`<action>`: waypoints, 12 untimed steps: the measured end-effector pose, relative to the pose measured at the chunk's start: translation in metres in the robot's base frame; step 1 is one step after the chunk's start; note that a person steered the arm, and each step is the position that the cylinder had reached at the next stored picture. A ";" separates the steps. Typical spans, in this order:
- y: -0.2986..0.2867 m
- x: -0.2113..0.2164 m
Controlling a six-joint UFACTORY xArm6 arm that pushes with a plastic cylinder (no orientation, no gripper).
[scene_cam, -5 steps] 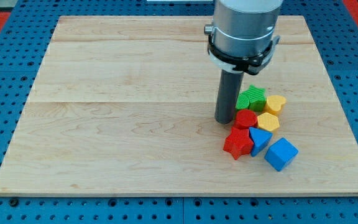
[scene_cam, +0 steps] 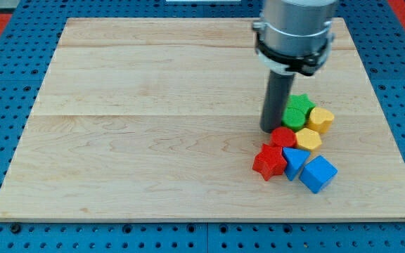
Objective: Separate the green blocks from the group of blocks
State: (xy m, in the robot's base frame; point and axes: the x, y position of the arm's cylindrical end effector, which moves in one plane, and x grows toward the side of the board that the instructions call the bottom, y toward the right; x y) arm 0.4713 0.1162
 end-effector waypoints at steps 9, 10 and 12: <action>0.089 0.011; 0.043 0.023; 0.043 0.027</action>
State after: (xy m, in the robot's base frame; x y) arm 0.4983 0.1591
